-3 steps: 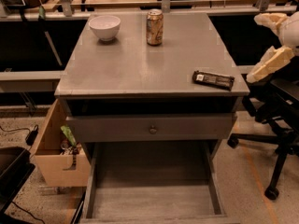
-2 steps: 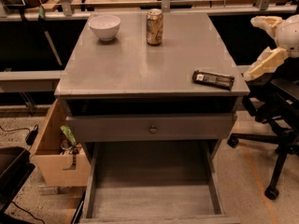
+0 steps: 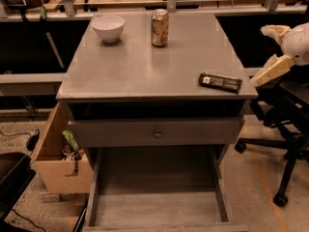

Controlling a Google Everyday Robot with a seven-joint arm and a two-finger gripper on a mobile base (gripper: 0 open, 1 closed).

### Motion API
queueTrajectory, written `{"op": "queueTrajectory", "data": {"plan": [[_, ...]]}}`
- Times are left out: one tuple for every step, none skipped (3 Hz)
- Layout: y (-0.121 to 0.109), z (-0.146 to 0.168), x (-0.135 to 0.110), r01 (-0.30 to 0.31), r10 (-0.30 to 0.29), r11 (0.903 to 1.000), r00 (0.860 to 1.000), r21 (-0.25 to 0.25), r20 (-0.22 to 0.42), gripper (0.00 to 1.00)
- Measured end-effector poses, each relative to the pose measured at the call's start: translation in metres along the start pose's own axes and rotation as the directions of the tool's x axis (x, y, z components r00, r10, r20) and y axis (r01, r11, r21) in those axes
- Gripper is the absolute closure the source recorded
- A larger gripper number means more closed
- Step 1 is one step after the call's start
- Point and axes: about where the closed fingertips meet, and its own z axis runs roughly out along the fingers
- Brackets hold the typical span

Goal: Place rxbar chocolate into middle drawer

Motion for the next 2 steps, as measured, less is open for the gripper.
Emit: {"op": "queueTrajectory", "data": {"plan": [[0.006, 0.012, 0.026, -0.047, 0.046, 0.9983, 0.999, 0.036, 0.022, 0.00], [0.011, 0.023, 0.043, -0.078, 0.075, 0.9958, 0.995, 0.049, 0.060, 0.00]]}}
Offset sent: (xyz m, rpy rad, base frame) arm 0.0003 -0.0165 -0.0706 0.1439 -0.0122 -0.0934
